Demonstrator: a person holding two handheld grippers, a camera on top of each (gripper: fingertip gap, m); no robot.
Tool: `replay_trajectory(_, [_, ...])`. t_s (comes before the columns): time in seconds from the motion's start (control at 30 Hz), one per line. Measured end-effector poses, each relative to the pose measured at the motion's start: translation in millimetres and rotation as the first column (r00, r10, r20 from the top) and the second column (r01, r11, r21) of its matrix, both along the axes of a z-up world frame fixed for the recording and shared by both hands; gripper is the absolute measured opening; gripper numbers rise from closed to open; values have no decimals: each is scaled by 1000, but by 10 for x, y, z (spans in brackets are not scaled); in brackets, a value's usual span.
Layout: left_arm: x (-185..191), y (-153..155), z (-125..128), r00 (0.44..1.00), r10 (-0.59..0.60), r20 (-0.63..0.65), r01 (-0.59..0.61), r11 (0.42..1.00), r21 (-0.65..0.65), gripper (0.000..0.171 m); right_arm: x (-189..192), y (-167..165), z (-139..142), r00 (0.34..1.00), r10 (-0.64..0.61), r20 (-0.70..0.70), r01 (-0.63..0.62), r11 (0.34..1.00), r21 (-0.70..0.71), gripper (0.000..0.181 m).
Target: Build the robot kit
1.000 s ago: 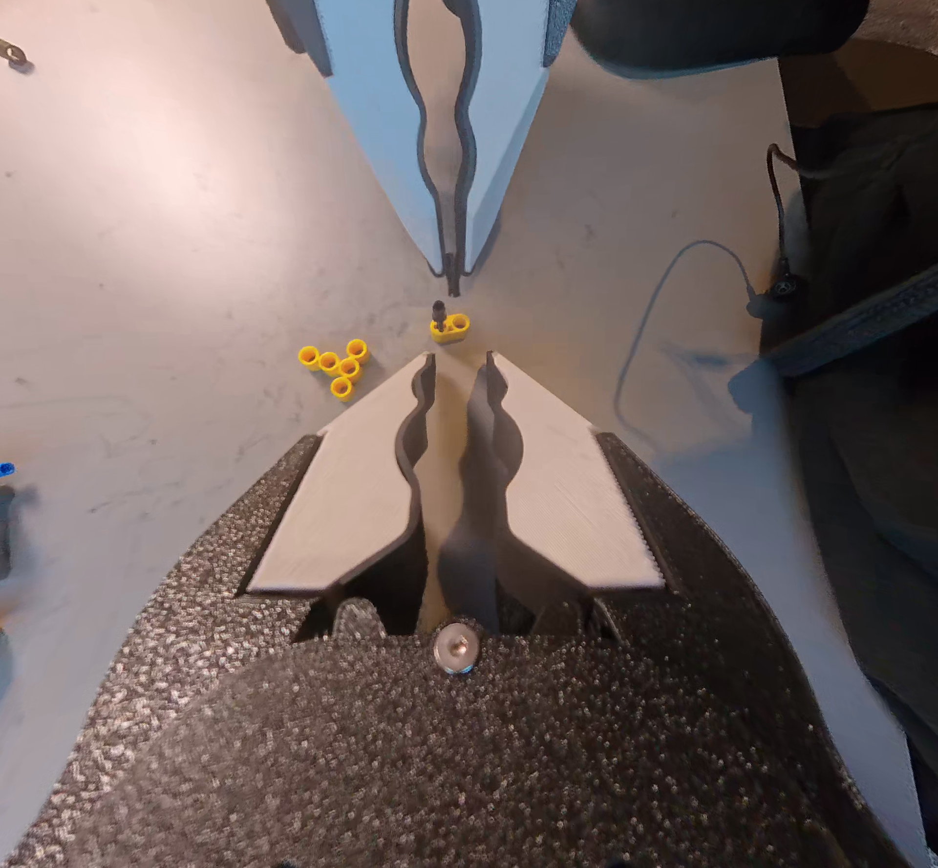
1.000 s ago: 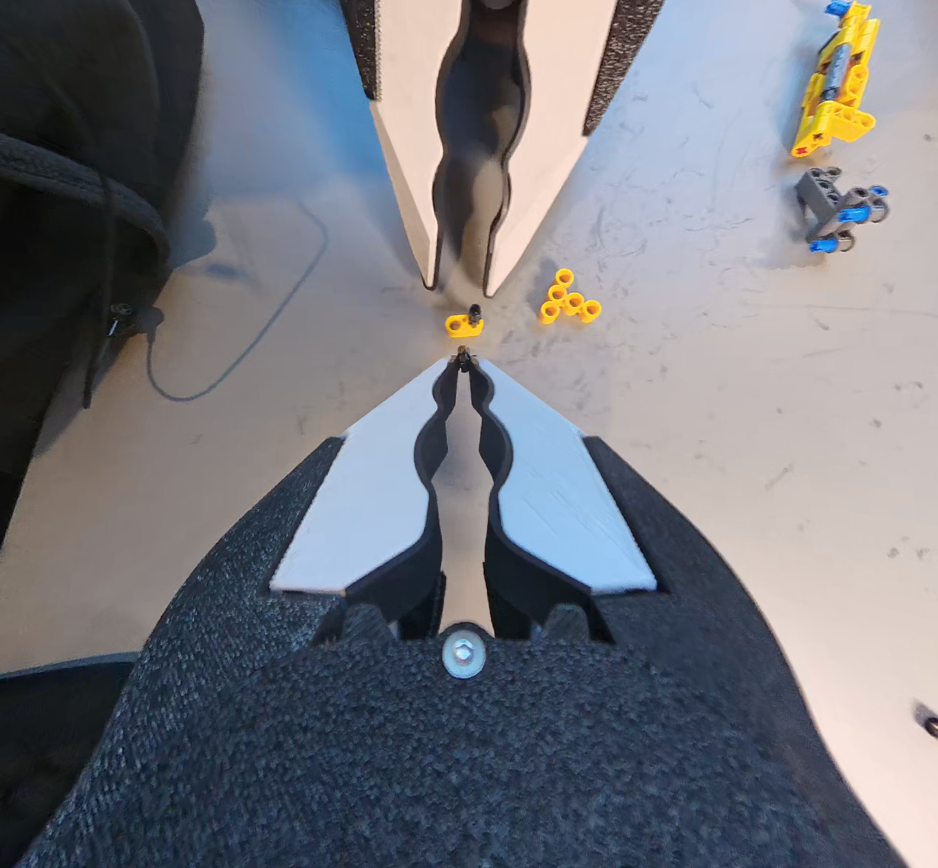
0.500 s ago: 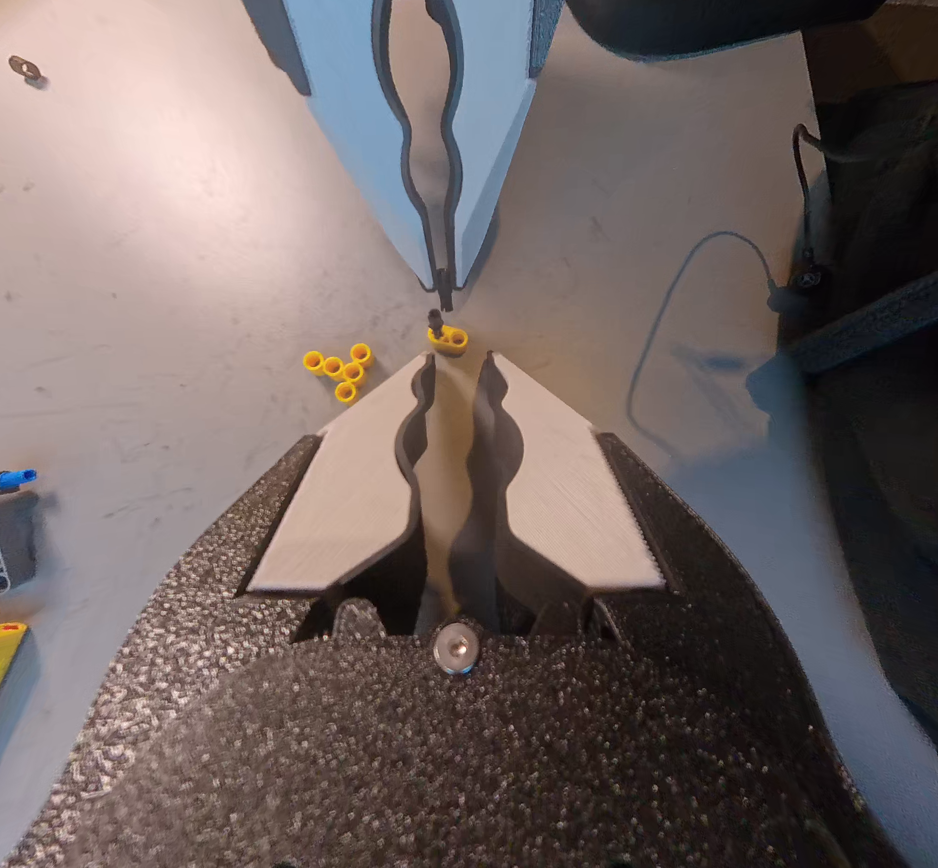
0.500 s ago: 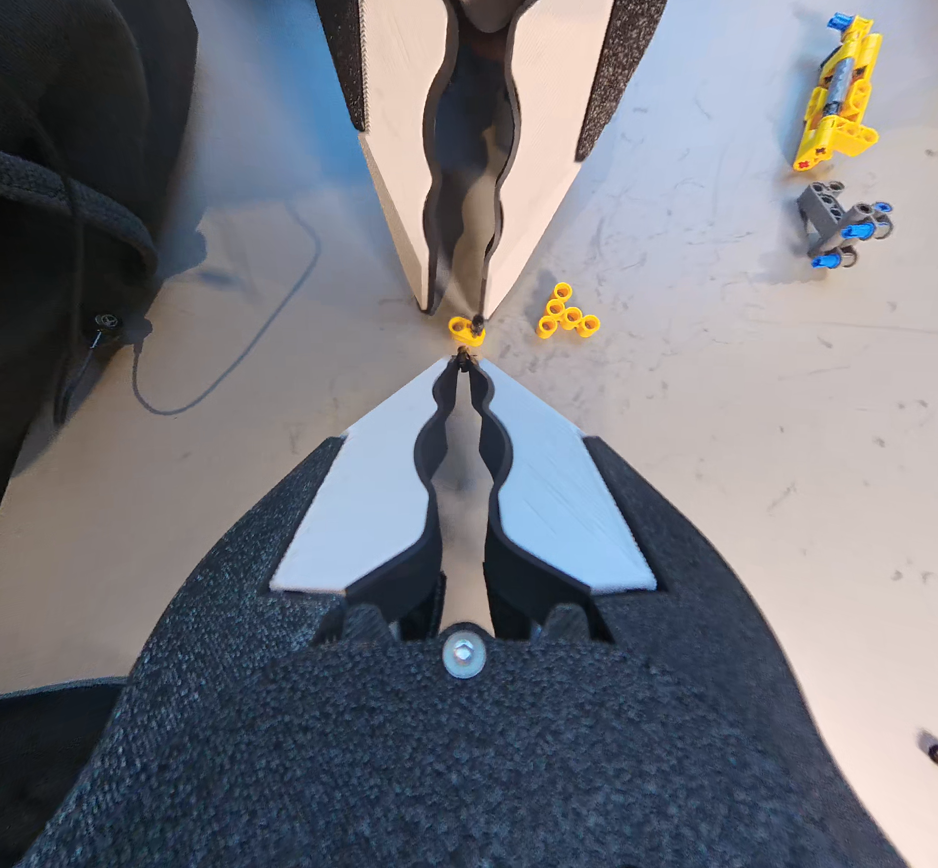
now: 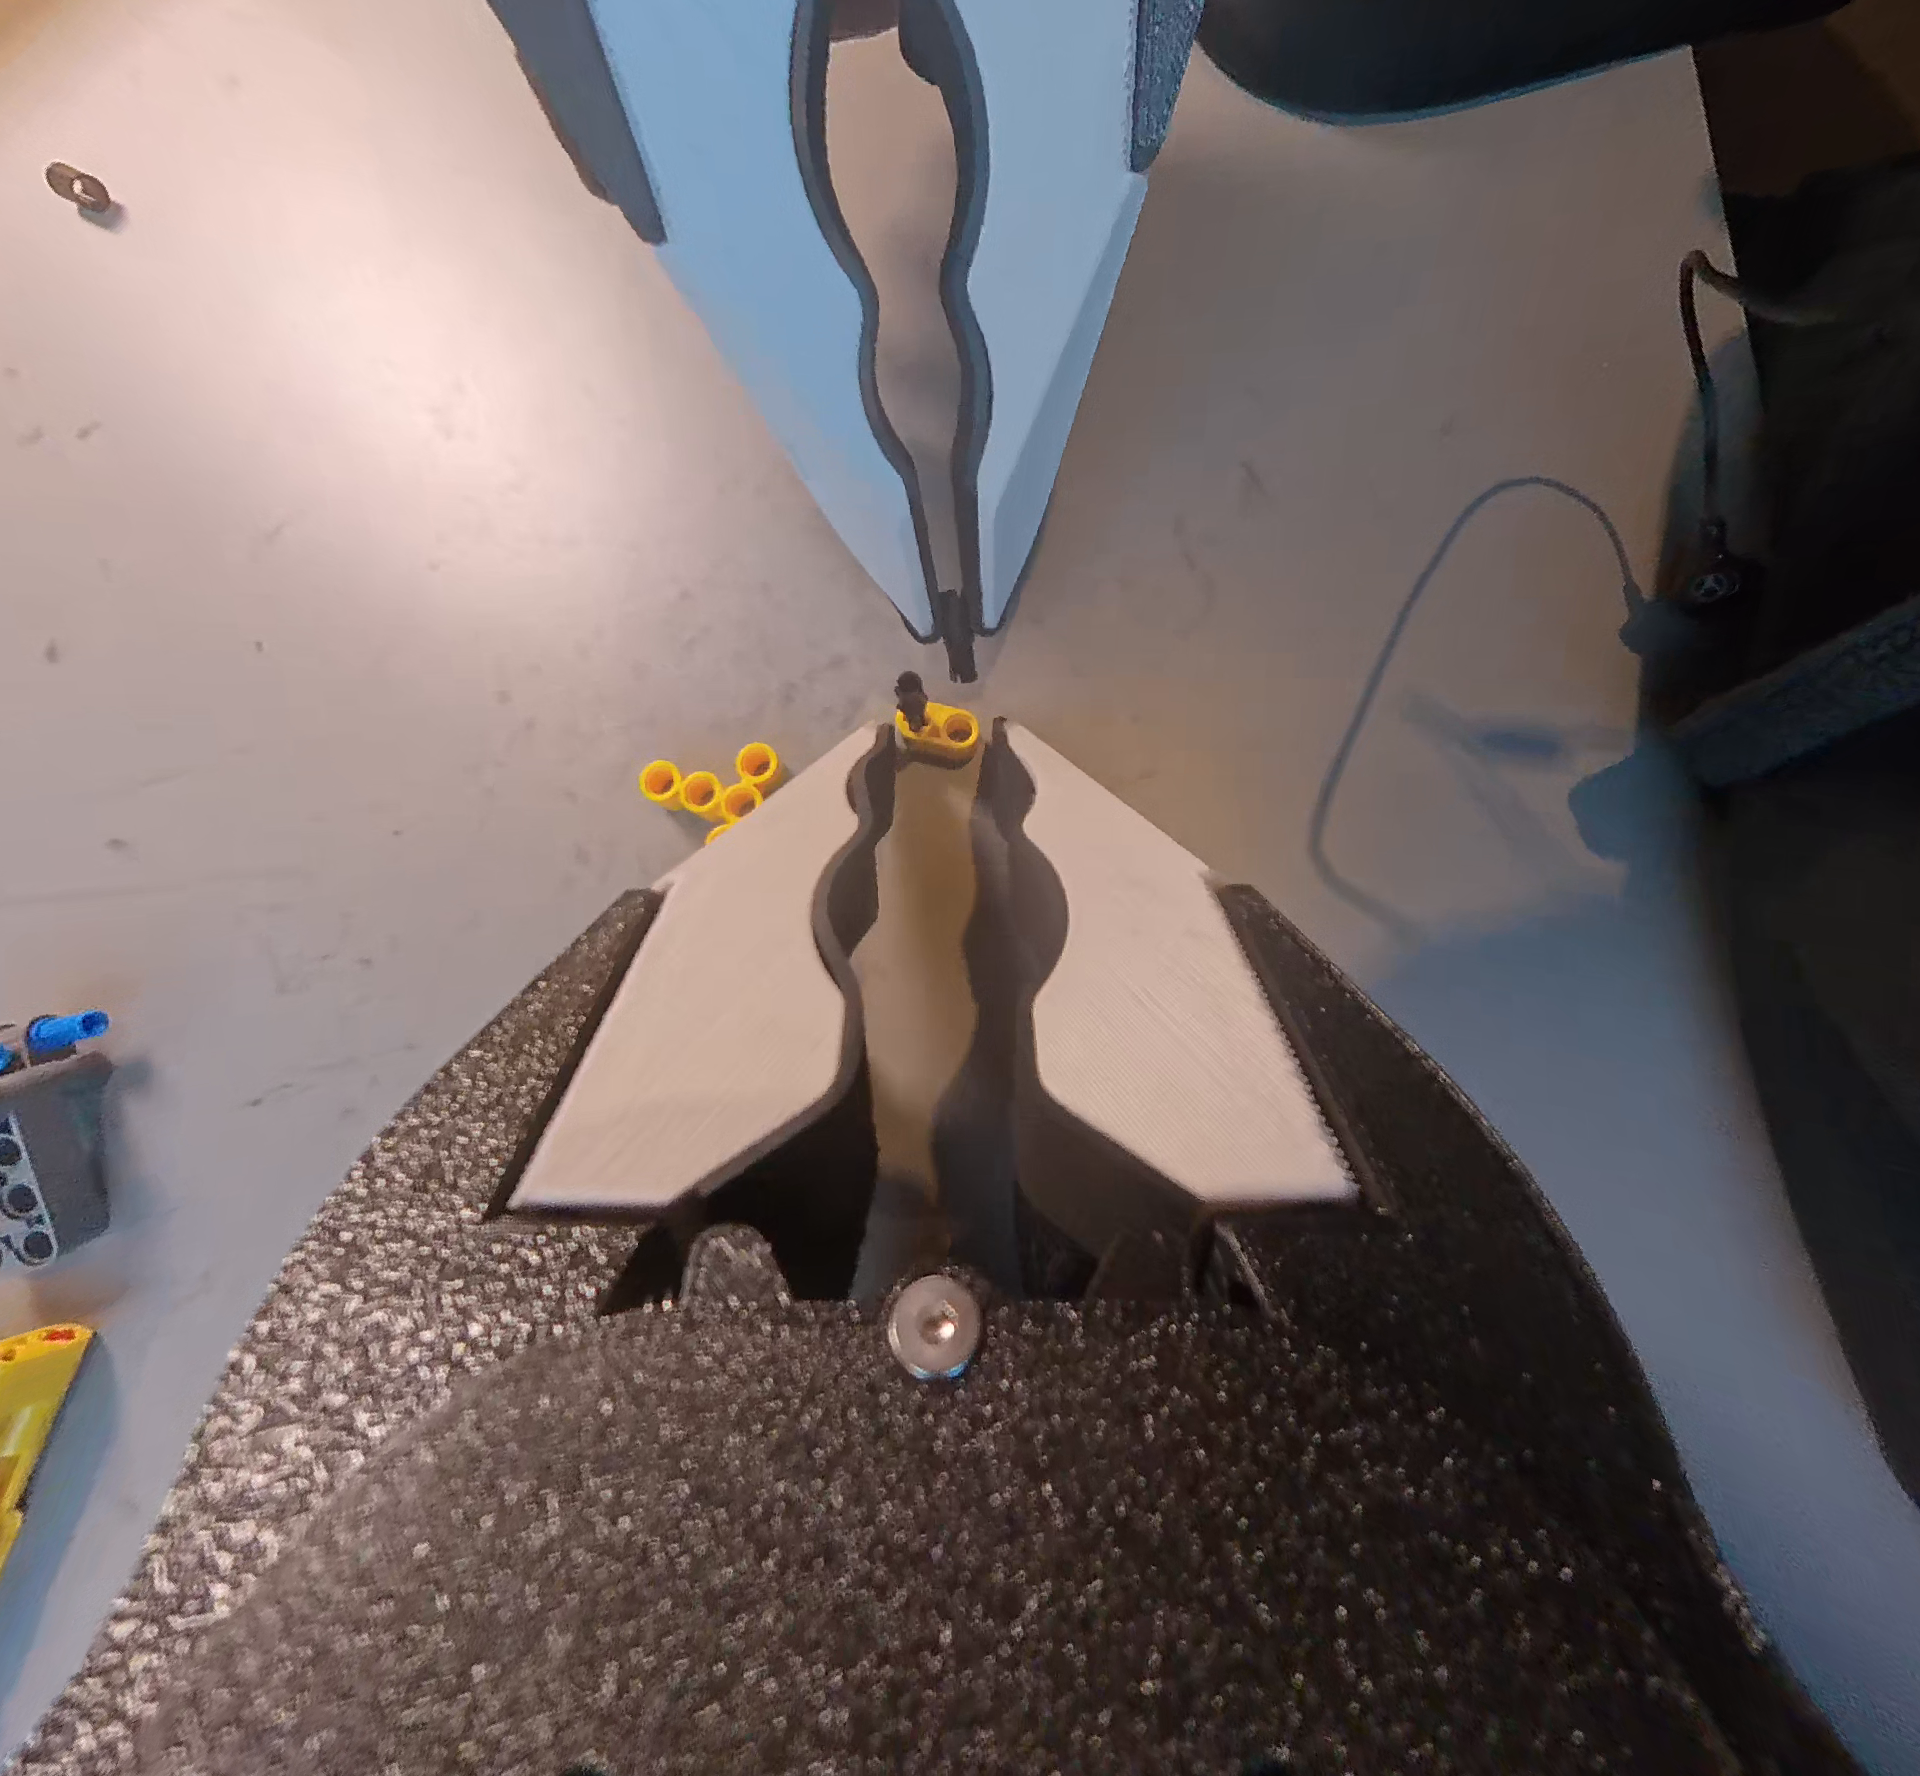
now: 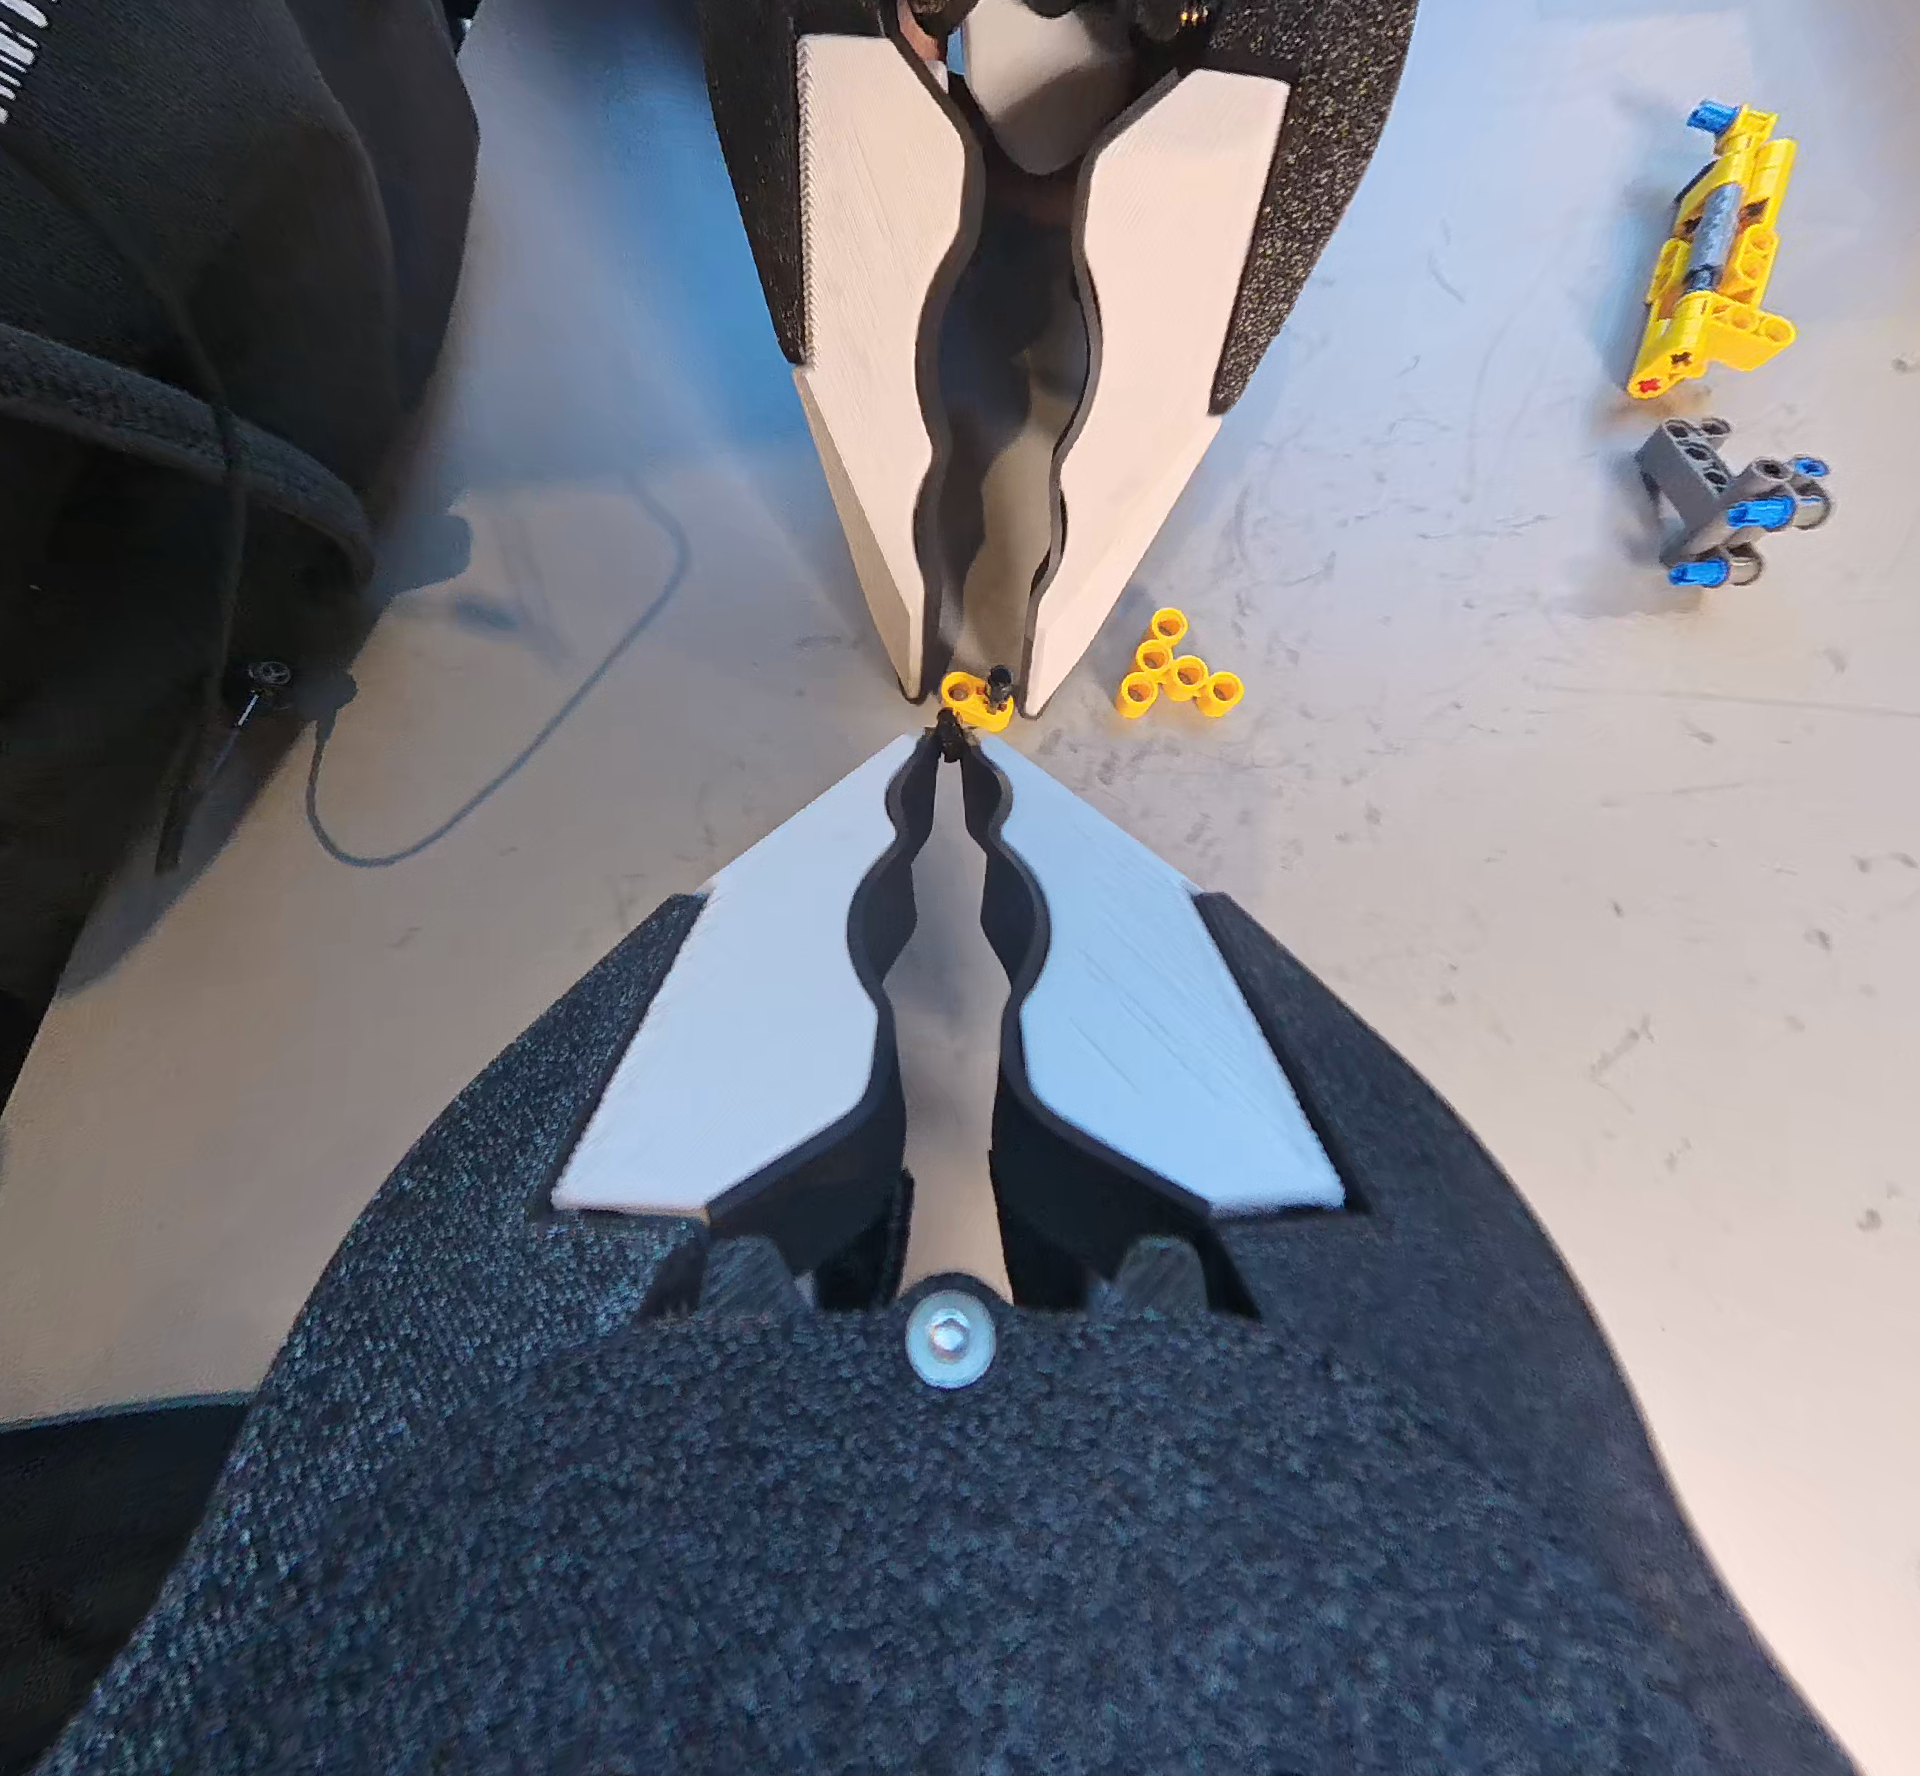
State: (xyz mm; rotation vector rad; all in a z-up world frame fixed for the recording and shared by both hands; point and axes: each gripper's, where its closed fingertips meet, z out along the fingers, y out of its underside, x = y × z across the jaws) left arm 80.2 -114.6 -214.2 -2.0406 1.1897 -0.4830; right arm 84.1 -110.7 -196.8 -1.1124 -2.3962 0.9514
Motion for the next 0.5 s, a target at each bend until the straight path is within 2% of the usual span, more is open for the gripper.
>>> replay_trajectory(0.5, [-12, -33, -3, 1000, -7, 0, 7, 1000, -10, 15, 7, 6, -28, 1000, -3, 1, 3, 1000, 8, 4])
